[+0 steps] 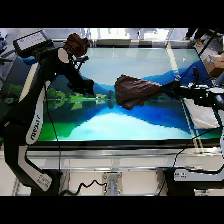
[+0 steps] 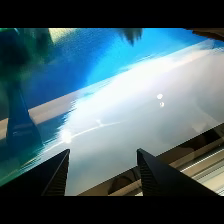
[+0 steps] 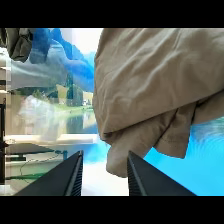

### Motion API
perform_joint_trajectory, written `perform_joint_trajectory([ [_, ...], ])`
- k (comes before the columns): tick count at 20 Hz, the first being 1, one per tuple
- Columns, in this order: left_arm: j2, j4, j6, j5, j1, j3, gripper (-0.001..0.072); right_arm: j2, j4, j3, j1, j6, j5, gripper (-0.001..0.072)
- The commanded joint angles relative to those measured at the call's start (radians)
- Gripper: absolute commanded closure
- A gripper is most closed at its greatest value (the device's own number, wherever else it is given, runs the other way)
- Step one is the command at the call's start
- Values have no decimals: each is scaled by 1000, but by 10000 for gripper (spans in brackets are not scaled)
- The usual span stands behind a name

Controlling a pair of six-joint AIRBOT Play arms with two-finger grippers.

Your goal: Fold the shirts.

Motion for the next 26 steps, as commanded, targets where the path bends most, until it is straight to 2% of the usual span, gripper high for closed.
perform_joint_trajectory([
  [1, 0, 0, 0, 0, 1, 0, 209, 0, -1, 1, 0, 0, 1, 370],
  [7, 0, 0, 0, 0, 1, 0, 209, 1, 1, 1, 1, 0, -6, 370],
  [9, 0, 0, 0, 0, 1, 0, 208, 1, 18, 1, 53, 0, -45, 370],
  [15, 0, 0, 0, 0, 1, 0, 208, 1, 53, 2, 181, 0, -45, 370],
  [22, 0, 0, 0, 0, 1, 0, 209, 1, 260, 2, 411, 0, -48, 370],
  [24, 0, 0, 0, 0, 1, 0, 208, 1, 407, 22, 468, 0, -71, 370],
  [26, 0, 0, 0, 0, 1, 0, 209, 1, 471, 85, 488, 0, -70, 370],
])
